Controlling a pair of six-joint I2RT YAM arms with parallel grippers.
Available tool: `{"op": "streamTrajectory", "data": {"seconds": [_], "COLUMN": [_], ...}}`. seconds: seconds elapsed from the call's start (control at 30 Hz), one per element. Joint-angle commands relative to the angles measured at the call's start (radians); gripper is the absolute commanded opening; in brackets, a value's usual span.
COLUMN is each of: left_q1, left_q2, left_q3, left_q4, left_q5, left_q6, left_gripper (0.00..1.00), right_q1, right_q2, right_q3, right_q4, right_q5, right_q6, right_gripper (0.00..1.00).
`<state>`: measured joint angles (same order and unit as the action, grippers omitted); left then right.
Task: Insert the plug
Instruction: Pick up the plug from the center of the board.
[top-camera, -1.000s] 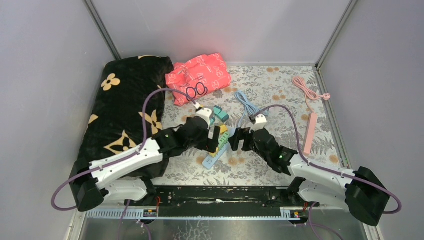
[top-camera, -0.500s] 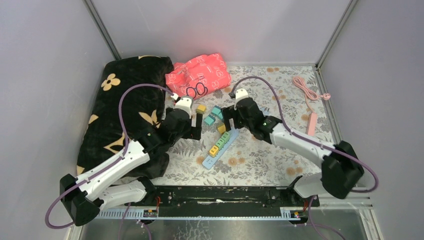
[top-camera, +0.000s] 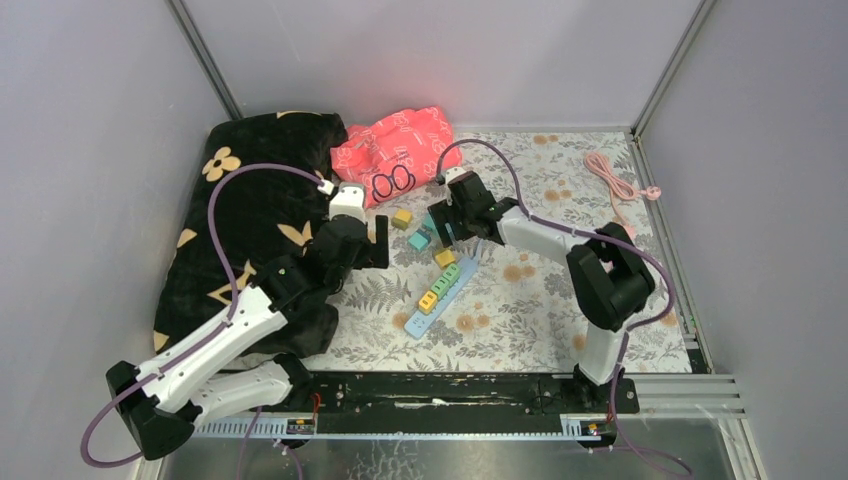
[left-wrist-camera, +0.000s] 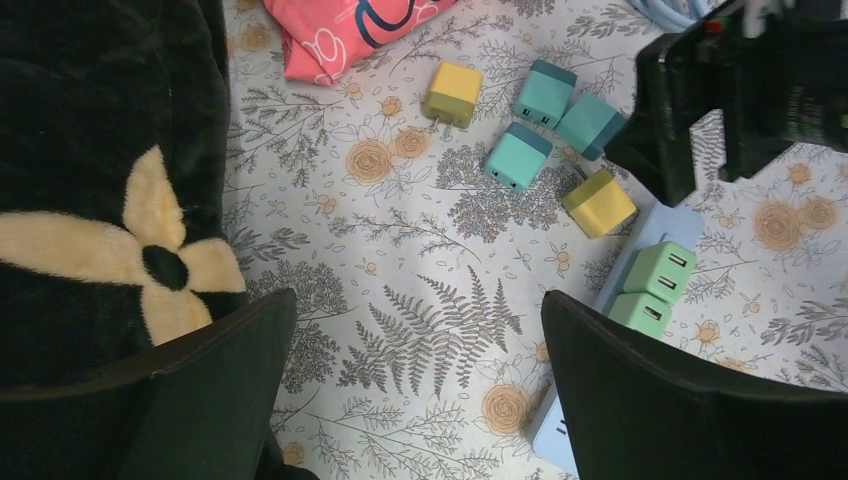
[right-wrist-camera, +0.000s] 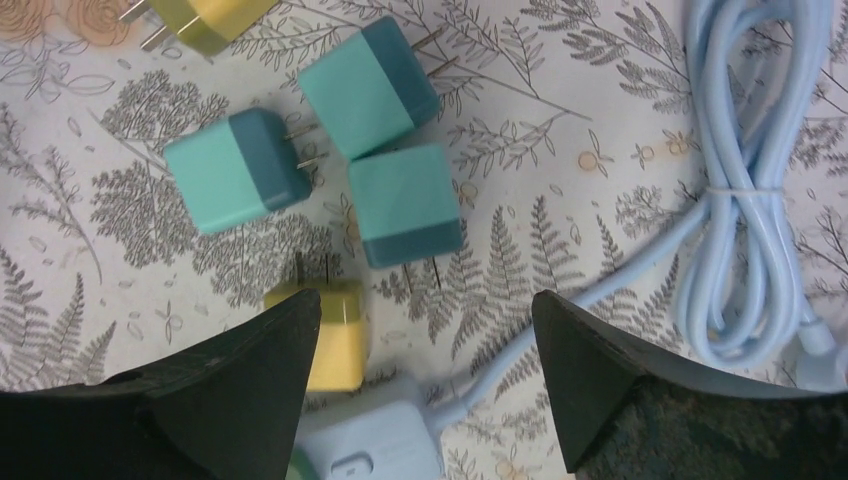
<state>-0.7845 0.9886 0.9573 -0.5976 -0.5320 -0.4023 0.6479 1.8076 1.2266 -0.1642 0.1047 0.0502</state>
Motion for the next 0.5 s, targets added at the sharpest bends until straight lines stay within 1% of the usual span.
{"op": "streamTrajectory", "data": {"seconds": [0.0,0.13,0.27,0.47], "left_q1": [0.006,0.017,0.068,0.177], "left_q2": [-0.041,-0.092,-0.143,-0.177], "left_q3": [0.047,0.031,0.006,-0.046], "left_q4": [-0.024,0.006,0.042,0.121], "left_q5": [-0.033,0.002,0.120,0.283], "left_q6": [-0.014,-0.043,-0.035,0.002], "left_gripper": [1.00,1.00,1.00,1.00], "right_q1": [-0.024,-0.028,-0.029,-0.029], "right_q2": [0.075,0.146,0.198,0.261], "right_q3": [0.112,0.146,0.178,0.221], "right_q4": [-0.014,-0.009,-0.009,-0.027], "right_q5": [-0.049,-0.044,-0.051,-0.057], "right_q6": [-0.028,-0.034,-0.051,-0.079], "right_gripper": [0.83,0.82,0.80,0.77]}}
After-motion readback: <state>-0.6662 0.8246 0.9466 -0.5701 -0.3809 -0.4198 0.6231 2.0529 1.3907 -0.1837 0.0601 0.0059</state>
